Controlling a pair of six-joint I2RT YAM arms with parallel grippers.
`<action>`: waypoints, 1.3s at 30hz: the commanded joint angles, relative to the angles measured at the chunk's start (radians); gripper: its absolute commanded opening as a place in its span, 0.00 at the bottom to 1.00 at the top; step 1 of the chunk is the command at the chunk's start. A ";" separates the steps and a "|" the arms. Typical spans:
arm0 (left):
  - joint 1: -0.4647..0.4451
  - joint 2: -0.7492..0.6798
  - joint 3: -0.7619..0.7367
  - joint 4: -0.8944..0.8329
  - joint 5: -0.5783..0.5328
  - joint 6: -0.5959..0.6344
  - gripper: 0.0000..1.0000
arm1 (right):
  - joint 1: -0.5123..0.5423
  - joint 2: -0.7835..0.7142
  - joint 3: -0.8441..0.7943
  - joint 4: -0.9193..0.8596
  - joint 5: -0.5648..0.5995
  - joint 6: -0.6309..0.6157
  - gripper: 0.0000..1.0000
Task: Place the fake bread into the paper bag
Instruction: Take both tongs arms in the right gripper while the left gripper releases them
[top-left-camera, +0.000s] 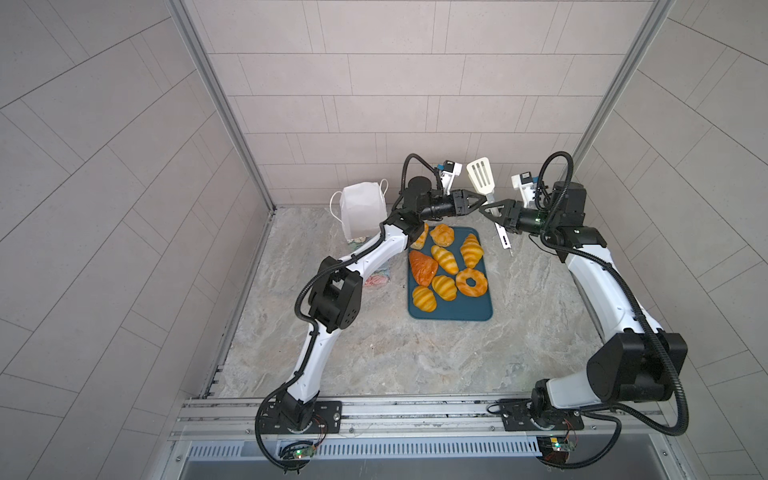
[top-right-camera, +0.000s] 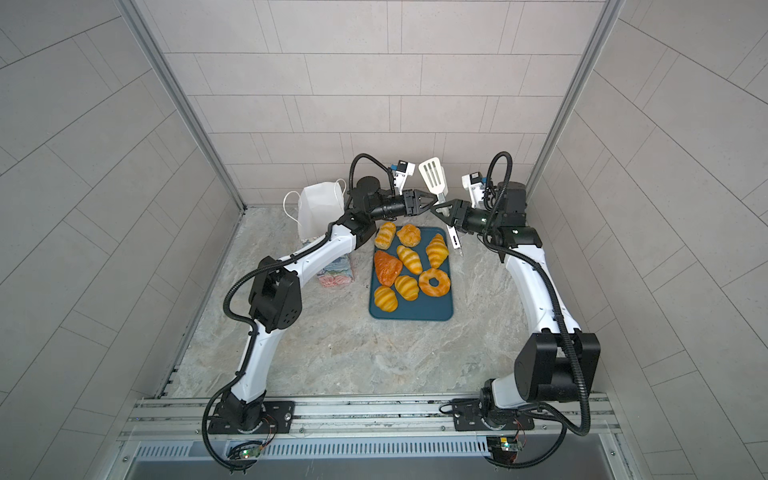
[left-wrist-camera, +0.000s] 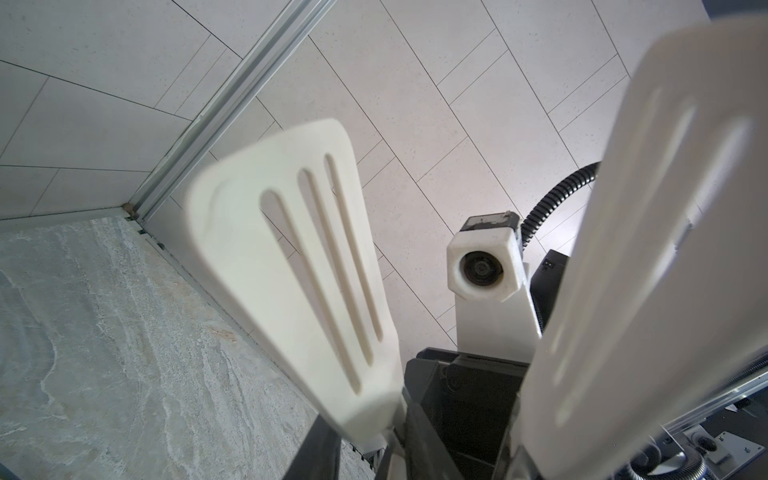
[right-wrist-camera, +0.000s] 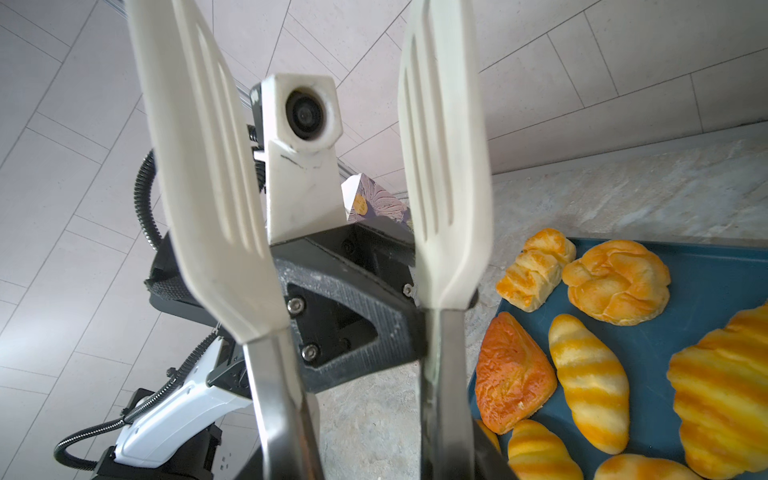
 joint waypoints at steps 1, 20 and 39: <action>0.002 -0.020 -0.015 0.038 0.009 -0.005 0.33 | -0.005 -0.019 0.024 -0.064 0.008 -0.080 0.52; 0.058 -0.148 -0.193 -0.033 -0.071 0.031 0.56 | -0.072 -0.061 0.050 -0.351 0.222 -0.309 0.52; 0.061 -0.229 -0.156 -0.506 -0.215 0.311 0.65 | 0.013 -0.028 0.051 -0.592 0.717 -0.538 0.53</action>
